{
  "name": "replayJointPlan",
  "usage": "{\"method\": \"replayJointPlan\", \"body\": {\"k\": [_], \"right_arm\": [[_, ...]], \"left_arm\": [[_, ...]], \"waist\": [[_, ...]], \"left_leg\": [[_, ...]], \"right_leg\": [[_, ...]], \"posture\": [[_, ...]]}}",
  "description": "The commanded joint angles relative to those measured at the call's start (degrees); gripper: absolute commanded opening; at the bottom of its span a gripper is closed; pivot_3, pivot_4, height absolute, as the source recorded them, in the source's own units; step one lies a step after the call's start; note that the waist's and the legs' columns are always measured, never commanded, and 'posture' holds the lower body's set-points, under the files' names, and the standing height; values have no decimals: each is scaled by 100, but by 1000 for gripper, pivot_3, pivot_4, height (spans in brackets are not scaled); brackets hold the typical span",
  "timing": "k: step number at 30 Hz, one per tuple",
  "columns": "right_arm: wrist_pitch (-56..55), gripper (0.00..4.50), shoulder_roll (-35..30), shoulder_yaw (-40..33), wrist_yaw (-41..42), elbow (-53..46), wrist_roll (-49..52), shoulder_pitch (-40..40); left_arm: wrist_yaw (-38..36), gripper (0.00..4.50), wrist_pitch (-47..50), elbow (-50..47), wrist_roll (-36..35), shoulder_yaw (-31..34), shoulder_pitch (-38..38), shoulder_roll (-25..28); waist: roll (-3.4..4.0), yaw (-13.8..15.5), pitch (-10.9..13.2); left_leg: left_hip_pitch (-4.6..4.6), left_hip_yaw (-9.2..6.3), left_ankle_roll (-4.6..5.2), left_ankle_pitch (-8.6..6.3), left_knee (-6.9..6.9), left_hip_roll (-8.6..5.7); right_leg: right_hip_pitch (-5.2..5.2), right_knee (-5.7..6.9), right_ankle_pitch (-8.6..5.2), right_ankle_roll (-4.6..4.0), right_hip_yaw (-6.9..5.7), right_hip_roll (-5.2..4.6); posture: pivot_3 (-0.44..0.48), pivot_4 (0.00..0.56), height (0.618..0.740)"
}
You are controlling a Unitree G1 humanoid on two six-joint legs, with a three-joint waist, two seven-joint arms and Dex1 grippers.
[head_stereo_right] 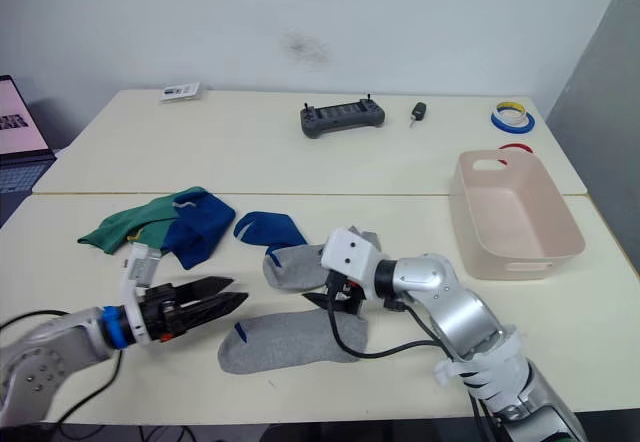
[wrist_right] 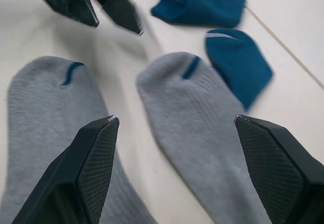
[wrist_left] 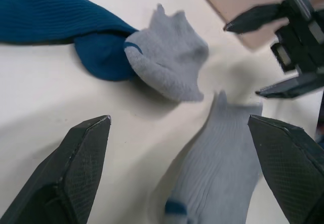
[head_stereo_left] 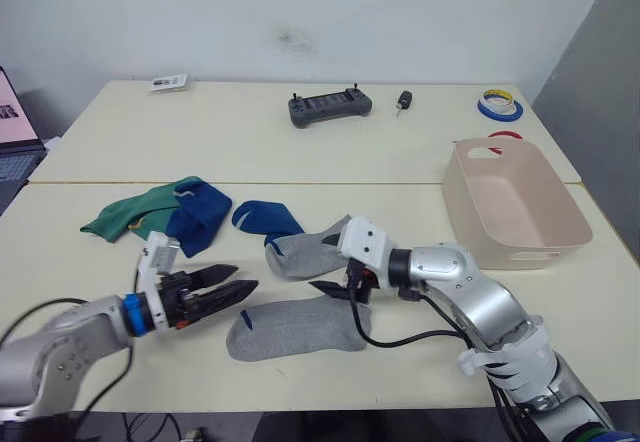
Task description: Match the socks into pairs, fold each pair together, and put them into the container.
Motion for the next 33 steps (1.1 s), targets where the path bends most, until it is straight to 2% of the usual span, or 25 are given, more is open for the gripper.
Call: {"method": "replayJointPlan", "body": {"k": [1, 5, 8, 11, 19, 24, 26, 30, 33], "right_arm": [[-62, 3935, -45, -207, -39, -373, 169, 56], [-100, 3935, -201, -281, -71, -509, 215, 197], [-76, 3935, -311, -324, -91, -601, 246, 289], [-22, 3966, -414, -436, -119, -726, 277, 383], [92, 3966, -589, -631, -215, -902, 426, 508], [258, 3966, -555, -875, -335, -888, 607, 605], [350, 3966, -495, -988, -425, -858, 692, 622], [917, 3966, 27, -1645, -1029, -310, 942, 438], [1020, 3966, 140, -1746, -1202, 167, 931, 289]], "left_arm": [[791, 4500, 352, -38, -456, 209, -287, -405], [1310, 4500, 580, 174, -728, 143, -571, -902], [1441, 4500, 723, 228, -878, 77, -672, -1046], [1598, 3961, 781, 345, -922, 21, -770, -1161], [1638, 1697, 763, 412, -895, -143, -822, -1215], [1426, 72, 807, 309, -889, -119, -651, -889], [1324, 31, 814, 284, -902, -123, -612, -753], [852, 31, 739, 382, -749, -77, -503, -148], [585, 31, 619, 551, -623, -125, -505, 126]], "waist": [[-3, 3, -2], [-3, 7, -3], [-5, -1, -4], [-5, 4, -4], [-5, 6, -4], [-5, 1, -4], [-5, -1, -4], [-5, -5, -4], [-3, 2, -3]], "left_leg": [[0, -3, 0, 0, 0, -1], [1, -5, -1, 0, 2, -4], [1, -6, -1, 1, 6, -6], [2, -10, -5, 3, 5, -6], [1, -14, -22, 12, 5, -9], [2, -14, -28, 16, 5, -10], [2, -14, -28, 16, 4, -9], [3, -15, -31, 18, 1, -7], [4, -14, -32, 18, -4, -12]], "right_leg": [[1, 0, 0, 0, -1, 0], [2, 2, 0, 0, 1, -1], [5, 2, 0, 0, 0, -2], [4, 2, 0, 0, 1, 1], [6, 2, 0, 0, 0, 1], [6, 2, 0, 0, 2, 1], [6, 1, 0, 0, 1, 2], [5, 1, 0, 0, 2, 5], [3, 2, 0, 0, 3, 3]], "posture": [[0, 150, 740], [0, 150, 740], [0, 150, 740], [0, 150, 740], [0, 150, 740], [0, 150, 740], [0, 150, 740], [0, 150, 740], [0, 150, 740]]}}
